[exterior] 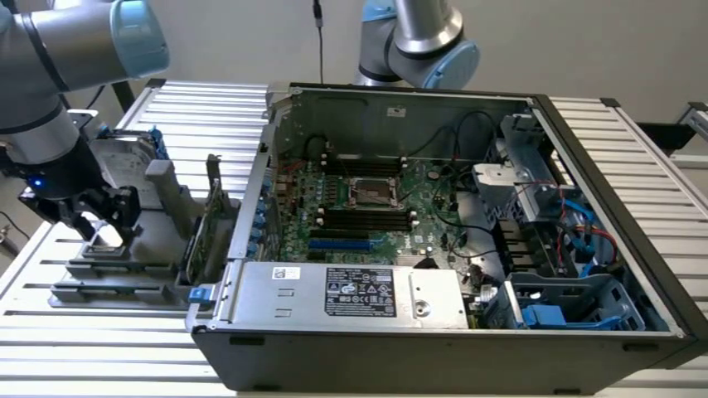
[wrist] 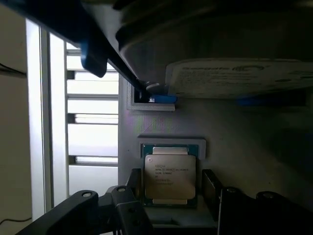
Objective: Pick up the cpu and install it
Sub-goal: 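Pick up the cpu and move it towards the insertion slot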
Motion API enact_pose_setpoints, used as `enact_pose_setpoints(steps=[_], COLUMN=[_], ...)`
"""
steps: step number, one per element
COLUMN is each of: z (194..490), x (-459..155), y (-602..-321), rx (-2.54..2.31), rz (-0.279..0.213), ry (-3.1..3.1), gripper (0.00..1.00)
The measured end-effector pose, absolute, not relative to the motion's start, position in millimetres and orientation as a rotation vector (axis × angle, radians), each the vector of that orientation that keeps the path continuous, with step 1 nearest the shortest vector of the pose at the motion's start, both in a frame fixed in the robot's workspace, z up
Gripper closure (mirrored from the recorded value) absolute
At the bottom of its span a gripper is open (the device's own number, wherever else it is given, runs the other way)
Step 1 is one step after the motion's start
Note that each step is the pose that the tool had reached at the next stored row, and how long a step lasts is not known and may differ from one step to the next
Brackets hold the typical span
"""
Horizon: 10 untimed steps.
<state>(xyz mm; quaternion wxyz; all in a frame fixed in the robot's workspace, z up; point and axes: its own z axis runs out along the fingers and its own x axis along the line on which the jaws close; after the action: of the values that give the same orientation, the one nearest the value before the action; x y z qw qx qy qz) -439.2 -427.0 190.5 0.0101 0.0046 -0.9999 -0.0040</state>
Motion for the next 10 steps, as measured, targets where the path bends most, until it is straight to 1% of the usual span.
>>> enact_pose_setpoints(steps=[10], z=[185.8], x=[-439.2], y=[-426.7], rx=[0.014], rz=[-0.012], ry=[-3.119], gripper=[0.38])
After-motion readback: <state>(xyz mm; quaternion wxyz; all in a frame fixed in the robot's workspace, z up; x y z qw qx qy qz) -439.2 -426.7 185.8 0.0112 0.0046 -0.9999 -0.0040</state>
